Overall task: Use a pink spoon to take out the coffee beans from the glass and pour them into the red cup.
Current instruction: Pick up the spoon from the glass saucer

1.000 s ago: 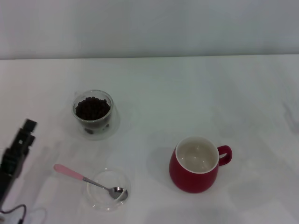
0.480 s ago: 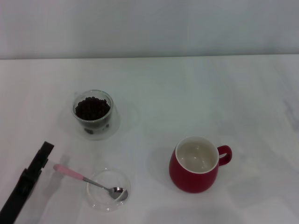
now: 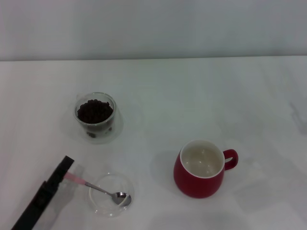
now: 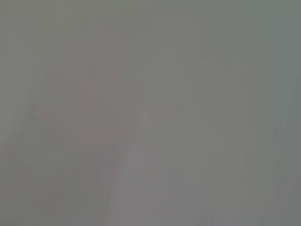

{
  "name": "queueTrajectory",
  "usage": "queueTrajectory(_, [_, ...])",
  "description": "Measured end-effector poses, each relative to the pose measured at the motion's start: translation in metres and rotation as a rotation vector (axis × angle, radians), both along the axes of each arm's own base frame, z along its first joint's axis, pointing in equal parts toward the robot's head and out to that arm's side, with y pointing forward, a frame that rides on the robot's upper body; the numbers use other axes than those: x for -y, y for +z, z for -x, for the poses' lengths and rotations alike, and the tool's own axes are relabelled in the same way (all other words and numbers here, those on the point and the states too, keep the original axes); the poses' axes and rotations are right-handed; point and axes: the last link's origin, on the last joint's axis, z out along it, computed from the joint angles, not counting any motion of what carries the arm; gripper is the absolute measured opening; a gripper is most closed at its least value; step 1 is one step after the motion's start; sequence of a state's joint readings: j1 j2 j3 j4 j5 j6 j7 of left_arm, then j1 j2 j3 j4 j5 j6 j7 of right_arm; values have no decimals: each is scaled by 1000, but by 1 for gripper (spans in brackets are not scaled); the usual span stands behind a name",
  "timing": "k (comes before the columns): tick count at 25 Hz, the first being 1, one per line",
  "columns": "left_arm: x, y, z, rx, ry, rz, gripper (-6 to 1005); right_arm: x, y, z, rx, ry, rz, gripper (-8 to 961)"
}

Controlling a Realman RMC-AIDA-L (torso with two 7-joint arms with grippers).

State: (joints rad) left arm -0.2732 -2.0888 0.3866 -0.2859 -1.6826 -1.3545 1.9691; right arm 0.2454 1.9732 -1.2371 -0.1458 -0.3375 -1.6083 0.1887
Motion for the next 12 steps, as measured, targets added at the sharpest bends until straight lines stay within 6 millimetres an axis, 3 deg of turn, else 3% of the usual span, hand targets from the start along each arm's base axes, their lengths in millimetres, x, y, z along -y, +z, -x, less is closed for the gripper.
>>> queueTrajectory(12, [7,-8,-8,-23,-42,19,758,-2,2,-4,8,-25,6,514])
